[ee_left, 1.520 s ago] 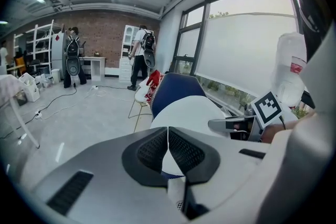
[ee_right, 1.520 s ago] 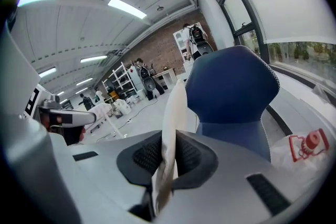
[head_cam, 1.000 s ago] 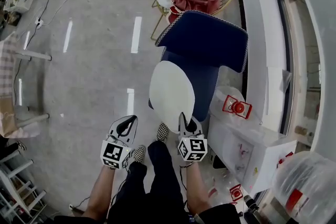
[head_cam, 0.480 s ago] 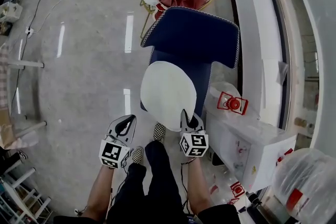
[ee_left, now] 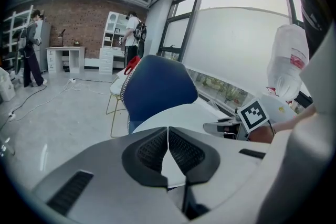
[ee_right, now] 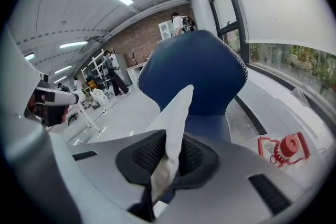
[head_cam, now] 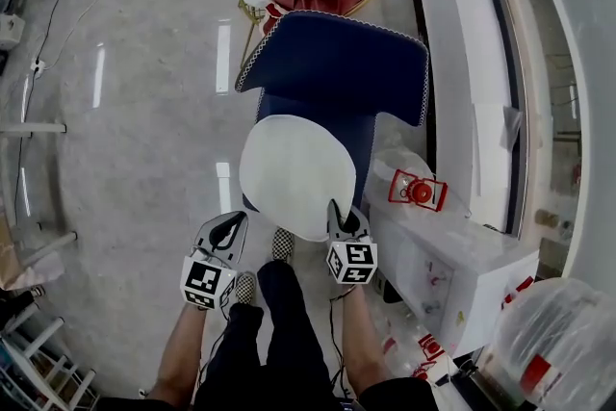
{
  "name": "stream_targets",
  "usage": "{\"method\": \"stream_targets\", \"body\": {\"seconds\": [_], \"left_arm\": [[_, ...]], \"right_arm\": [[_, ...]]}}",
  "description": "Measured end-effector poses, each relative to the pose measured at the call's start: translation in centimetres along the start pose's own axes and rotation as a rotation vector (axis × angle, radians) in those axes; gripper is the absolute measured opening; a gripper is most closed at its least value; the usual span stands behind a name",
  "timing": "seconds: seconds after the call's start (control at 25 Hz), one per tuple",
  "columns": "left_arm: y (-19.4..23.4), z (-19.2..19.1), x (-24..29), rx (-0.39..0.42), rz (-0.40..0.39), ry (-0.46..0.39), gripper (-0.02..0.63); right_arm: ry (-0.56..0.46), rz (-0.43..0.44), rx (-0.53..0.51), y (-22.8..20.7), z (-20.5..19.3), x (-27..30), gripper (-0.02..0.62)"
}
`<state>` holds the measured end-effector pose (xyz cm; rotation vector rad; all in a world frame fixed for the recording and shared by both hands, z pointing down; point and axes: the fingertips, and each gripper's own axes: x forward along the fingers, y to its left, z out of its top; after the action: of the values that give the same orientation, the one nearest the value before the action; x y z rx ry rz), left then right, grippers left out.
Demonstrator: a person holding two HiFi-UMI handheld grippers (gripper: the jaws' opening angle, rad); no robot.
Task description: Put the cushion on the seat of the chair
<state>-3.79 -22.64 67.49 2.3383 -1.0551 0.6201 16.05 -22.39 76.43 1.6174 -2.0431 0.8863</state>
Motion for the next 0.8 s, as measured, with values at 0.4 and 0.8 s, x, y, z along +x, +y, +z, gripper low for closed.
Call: {"method": "stream_targets", "body": {"seconds": [0.4,0.8], "left_arm": [[0.7,-1.6,3.9,-0.006,-0.014,0.035,0.023],[0.9,-2.6,8.1,0.006,-0.031,0.064,0.023]], "right_arm": [[0.037,-0.026,0.034,-4.1,-2.4,2.8,0.064],[0.078,-0.055,0.063,-8.3,-5.4,5.6,0.075]]}}
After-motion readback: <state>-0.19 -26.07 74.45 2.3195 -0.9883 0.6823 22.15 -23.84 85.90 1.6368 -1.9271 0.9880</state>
